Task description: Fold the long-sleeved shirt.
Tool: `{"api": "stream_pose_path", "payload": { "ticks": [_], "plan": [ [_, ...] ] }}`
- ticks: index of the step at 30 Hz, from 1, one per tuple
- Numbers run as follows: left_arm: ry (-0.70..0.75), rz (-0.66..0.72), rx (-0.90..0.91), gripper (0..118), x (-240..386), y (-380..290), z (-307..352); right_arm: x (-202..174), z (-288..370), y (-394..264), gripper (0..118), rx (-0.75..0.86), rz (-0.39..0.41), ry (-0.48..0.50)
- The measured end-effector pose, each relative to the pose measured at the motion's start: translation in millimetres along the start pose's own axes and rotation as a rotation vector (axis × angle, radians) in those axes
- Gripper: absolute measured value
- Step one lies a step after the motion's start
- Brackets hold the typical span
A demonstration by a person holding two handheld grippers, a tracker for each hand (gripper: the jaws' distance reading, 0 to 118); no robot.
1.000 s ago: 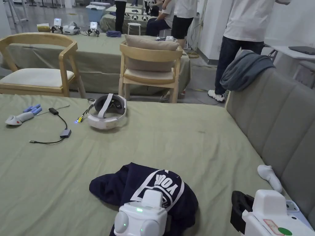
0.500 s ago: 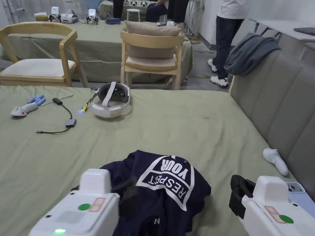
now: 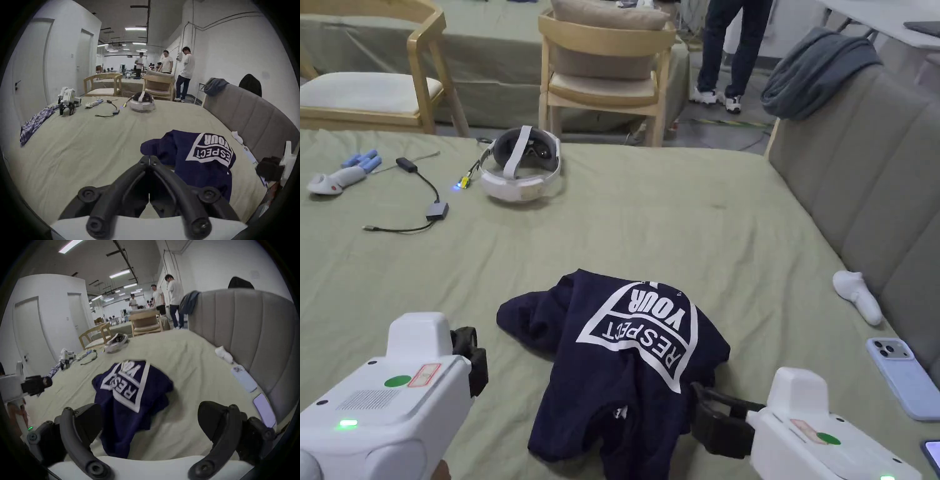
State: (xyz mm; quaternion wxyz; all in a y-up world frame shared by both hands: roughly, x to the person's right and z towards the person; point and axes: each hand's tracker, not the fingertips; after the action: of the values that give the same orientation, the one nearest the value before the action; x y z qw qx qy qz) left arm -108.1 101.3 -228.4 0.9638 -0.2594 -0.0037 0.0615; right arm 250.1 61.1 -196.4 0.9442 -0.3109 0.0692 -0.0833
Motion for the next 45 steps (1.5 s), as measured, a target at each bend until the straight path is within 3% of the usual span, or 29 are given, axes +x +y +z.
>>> {"api": "stream_pose_path", "payload": {
  "ticks": [4,6,7,8,9,11,12,13,15,19,21,25,26,27,28,29,31,33,36,40,42,45],
  "plan": [
    [-0.005,0.001,-0.031,3,-1.8,-4.7,-28.6,-25.4,-28.1,-49.5,116,-0.215,-0.003,0.077],
    [-0.001,-0.016,-0.055,3,-1.2,-6.0,-44.4,-37.5,-44.4,-72.8,105,-0.294,-0.015,0.161],
    [-0.007,-0.016,-0.063,3,4.2,-5.2,-42.0,-42.6,-49.1,-78.6,70,-0.308,0.004,0.176],
    [-0.004,-0.019,-0.072,3,4.9,-5.7,-48.7,-47.3,-52.7,-84.0,27,-0.306,0.016,0.18],
    [-0.005,-0.029,-0.086,3,4.8,-6.1,-56.5,-50.1,-54.1,-85.7,4,-0.295,0.035,0.191],
    [-0.007,-0.03,-0.102,3,4.2,-2.3,-68.4,-51.4,-51.3,-79.9,3,-0.269,0.028,0.158],
    [-0.015,-0.036,-0.116,6,1.9,1.1,-77.2,-45.3,-48.9,-75.3,3,-0.274,-0.009,0.209],
    [-0.026,-0.029,-0.134,30,-0.3,5.8,-86.4,-40.7,-46.7,-72.0,3,-0.27,-0.027,0.238],
    [-0.013,-0.023,-0.163,107,-3.4,21.6,-115.1,-31.2,-44.7,-64.5,3,-0.253,0.022,0.188],
    [-0.128,0.037,-0.296,103,-5.2,42.6,-189.1,-6.6,-43.7,-54.2,3,-0.247,-0.016,0.166],
    [-0.16,0.055,-0.442,108,-1.0,40.8,-231.3,4.3,-42.4,-48.6,3,-0.237,-0.021,0.146],
    [-0.048,-0.002,-0.621,108,7.8,12.6,-275.8,19.8,-44.5,-45.7,3,-0.23,-0.04,0.124],
    [-0.033,-0.034,-0.525,111,13.5,9.8,-269.6,19.0,-41.3,-41.9,3,-0.228,-0.037,0.115],
    [-0.044,-0.08,-0.5,109,18.5,9.7,-268.1,19.7,-38.7,-40.3,3,-0.225,-0.04,0.111],
    [-0.039,-0.059,-0.544,100,20.7,10.9,-262.8,21.7,-37.2,-39.9,3,-0.219,-0.046,0.104],
    [-0.017,-0.057,-0.487,81,19.7,14.4,-253.2,23.9,-35.4,-38.8,3,-0.212,-0.057,0.099],
    [-0.08,-0.025,-0.39,8,5.1,28.5,-241.4,34.2,-32.4,-36.9,3,-0.183,-0.075,0.086],
    [-0.099,0.048,-0.402,7,2.2,42.6,-224.6,37.2,-21.1,-25.8,3,-0.136,-0.078,0.083],
    [-0.093,-0.06,-0.28,7,-12.4,69.0,-190.3,40.4,0.3,1.9,3,-0.067,-0.066,0.06],
    [-0.108,-0.032,-0.102,7,-22.6,120.9,-120.4,58.7,21.3,55.2,3,0.044,-0.075,0.031],
    [-0.091,-0.069,-0.007,7,-31.3,154.3,-84.1,59.1,37.9,95.8,3,0.112,-0.015,0.009],
    [-0.071,-0.102,0.093,7,-37.9,205.3,-33.6,61.8,62.7,154.7,3,0.184,-0.005,0.019]
  ]
}}
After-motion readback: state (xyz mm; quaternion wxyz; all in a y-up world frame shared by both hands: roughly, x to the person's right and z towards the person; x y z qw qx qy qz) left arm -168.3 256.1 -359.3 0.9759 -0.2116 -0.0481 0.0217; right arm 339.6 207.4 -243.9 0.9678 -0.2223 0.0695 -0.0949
